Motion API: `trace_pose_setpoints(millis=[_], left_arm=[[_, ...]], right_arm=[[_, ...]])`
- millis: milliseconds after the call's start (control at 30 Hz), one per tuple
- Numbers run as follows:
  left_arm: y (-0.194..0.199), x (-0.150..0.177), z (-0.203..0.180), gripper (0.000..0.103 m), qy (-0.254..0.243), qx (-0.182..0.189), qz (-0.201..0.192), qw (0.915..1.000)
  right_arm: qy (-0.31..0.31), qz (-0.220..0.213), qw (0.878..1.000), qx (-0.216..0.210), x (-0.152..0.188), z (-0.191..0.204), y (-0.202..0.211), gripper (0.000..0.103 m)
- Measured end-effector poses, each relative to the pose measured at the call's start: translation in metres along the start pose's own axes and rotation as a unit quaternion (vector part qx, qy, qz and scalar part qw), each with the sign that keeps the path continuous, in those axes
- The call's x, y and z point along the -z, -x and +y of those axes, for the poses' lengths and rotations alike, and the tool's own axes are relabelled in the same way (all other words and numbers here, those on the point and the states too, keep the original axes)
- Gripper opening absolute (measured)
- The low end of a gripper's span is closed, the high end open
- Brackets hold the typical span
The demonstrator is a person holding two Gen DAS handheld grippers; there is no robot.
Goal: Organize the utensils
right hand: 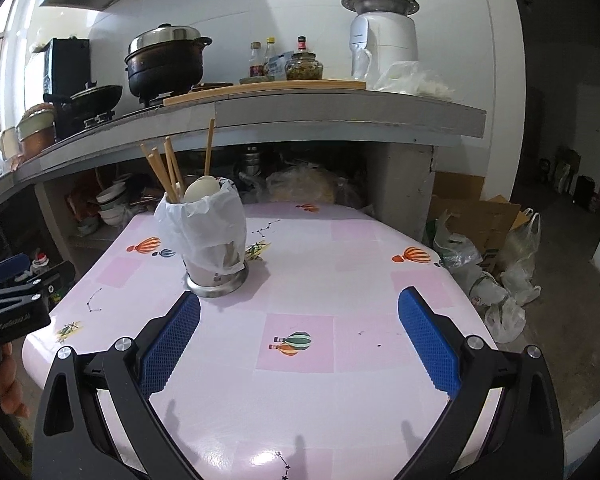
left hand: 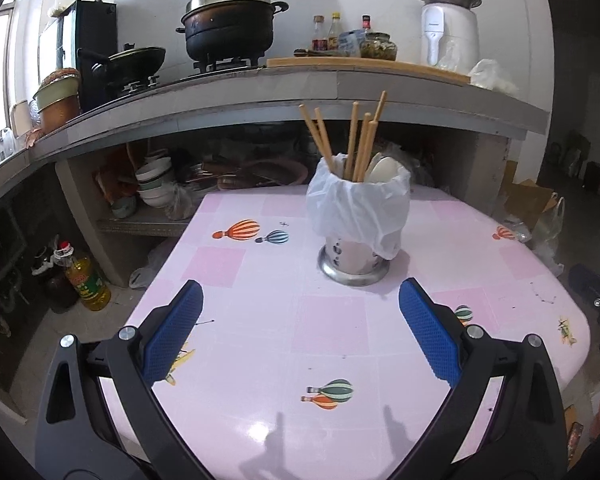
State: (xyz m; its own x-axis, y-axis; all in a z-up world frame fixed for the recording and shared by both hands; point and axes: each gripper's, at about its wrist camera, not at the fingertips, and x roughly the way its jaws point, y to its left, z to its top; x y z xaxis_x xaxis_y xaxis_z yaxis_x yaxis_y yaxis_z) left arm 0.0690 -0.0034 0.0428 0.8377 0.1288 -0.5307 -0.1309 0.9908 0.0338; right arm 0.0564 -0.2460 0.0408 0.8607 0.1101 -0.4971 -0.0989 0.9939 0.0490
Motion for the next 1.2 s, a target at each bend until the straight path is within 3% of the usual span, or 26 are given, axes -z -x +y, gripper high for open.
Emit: trace_pose_setpoints(millis=[1200], left_arm=[[-0.003, 0.005, 0.016, 0.095, 0.021, -0.020, 0.013, 0.9995]], right_arm=[[0.003, 0.011, 1.000, -0.005, 0.001, 0.009, -0.003, 0.097]])
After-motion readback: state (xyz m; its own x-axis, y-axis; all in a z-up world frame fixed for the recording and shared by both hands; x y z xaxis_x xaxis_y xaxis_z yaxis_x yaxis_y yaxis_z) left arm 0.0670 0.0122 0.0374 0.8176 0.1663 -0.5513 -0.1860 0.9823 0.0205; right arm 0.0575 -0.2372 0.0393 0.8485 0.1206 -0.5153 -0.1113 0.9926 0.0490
